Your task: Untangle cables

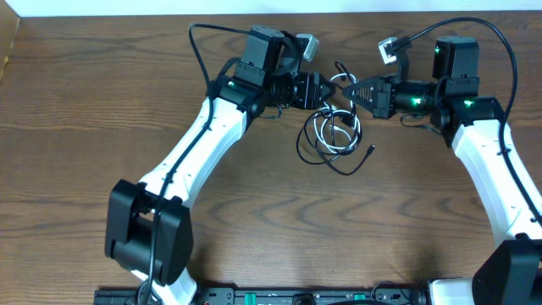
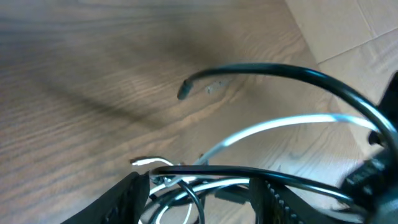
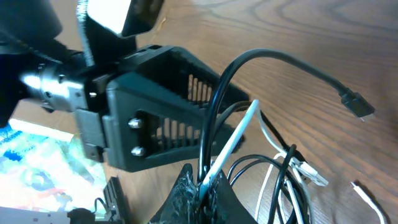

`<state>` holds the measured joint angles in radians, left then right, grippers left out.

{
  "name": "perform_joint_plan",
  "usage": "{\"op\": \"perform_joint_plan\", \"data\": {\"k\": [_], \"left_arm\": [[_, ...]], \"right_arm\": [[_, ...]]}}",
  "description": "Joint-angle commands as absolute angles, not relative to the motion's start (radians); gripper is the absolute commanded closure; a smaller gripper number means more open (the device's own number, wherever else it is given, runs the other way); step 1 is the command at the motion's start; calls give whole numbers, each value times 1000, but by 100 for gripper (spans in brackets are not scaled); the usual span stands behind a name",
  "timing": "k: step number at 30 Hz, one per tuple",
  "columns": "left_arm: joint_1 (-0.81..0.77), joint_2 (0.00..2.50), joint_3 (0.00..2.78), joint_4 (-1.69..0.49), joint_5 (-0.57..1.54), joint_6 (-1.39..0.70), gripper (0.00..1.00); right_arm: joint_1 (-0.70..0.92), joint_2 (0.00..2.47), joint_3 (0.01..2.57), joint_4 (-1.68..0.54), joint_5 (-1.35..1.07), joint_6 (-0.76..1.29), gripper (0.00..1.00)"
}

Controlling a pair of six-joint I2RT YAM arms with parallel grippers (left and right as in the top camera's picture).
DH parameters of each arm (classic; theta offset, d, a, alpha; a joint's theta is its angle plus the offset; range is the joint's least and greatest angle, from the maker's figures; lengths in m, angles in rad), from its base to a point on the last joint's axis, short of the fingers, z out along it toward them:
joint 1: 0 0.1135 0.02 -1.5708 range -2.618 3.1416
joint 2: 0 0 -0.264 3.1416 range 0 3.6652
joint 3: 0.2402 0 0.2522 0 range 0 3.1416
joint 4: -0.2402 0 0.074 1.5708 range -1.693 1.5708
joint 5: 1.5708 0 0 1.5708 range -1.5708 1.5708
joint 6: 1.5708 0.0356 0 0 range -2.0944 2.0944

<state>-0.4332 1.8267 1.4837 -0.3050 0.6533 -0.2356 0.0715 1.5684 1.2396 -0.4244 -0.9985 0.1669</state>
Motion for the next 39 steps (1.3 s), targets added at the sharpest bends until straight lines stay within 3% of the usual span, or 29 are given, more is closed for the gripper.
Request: {"op": "perform_joint_plan", "data": {"k": [1,3,5,6,9,10,16,22,30,33,34,36,39], "left_arm": [[-438,1877,1489,-265,661,-234,44],[-438,1899,1489,-237,621,-234,45],[-436,1908,1489,-211,572,-234,55],[-429,1908,1489,-185,552,-233,68],[-413,1907,1489,-125,577,-236,89],[-408,1907,1489,-110,593,-246,92],[-399,1907,1489,-103,603,-265,92],[-392,1897,1489,-112,603,-291,94],[-410,1897,1489,-384,620,-256,92],[-416,1897,1489,-472,617,-235,92],[-417,1897,1489,-492,617,-217,89],[-417,1897,1489,-500,617,-218,87],[-424,1897,1489,-501,617,-218,83]], "right_arm": [[73,1569,1243,-424,-1031,147,99],[73,1569,1243,-428,-1031,147,99],[73,1569,1243,-439,-1031,130,99],[73,1569,1243,-448,-1031,118,99],[73,1569,1243,-465,-1022,113,99],[73,1569,1243,-465,-1023,113,99],[73,1570,1243,-470,-1013,115,99],[73,1571,1243,-606,-655,233,98],[81,1586,1242,-636,-548,251,97],[81,1619,1242,-645,-519,259,82],[81,1631,1242,-653,-474,279,65],[79,1640,1242,-660,-397,301,51],[68,1643,1242,-676,-258,321,43]]}}
